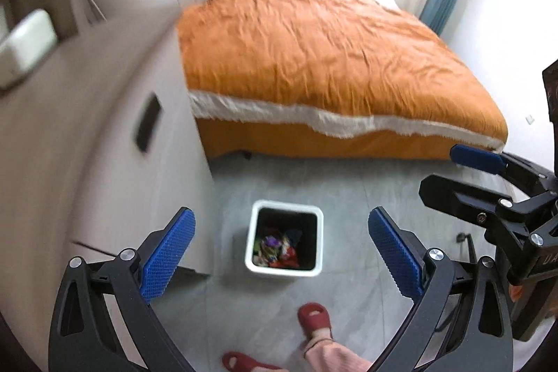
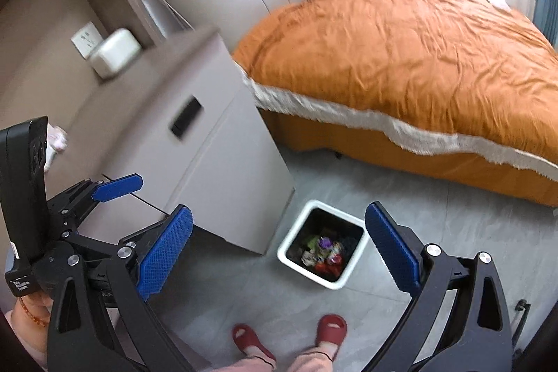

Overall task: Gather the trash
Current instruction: 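Move both open tools back toward the desk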

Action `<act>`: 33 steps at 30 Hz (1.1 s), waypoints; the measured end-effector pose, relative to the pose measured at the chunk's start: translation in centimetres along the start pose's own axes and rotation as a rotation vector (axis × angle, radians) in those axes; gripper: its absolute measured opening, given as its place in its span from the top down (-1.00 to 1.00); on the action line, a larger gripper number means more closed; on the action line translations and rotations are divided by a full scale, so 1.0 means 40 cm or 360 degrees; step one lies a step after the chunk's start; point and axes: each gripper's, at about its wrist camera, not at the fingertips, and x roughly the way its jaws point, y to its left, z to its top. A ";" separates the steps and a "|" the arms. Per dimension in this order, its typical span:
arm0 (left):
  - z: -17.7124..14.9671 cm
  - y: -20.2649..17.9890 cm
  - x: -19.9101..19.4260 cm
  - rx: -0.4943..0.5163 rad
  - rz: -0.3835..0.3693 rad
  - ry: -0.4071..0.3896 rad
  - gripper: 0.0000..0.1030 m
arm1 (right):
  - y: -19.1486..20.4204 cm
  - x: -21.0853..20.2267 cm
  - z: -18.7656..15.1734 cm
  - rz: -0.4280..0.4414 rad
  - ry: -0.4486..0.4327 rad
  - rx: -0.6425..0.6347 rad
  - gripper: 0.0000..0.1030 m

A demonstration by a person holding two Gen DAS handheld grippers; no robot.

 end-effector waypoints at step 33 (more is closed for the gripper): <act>-0.192 0.782 -0.571 -0.0499 0.0944 -0.0335 -0.90 | 0.918 0.079 0.166 0.0526 -0.0123 -0.0898 -0.92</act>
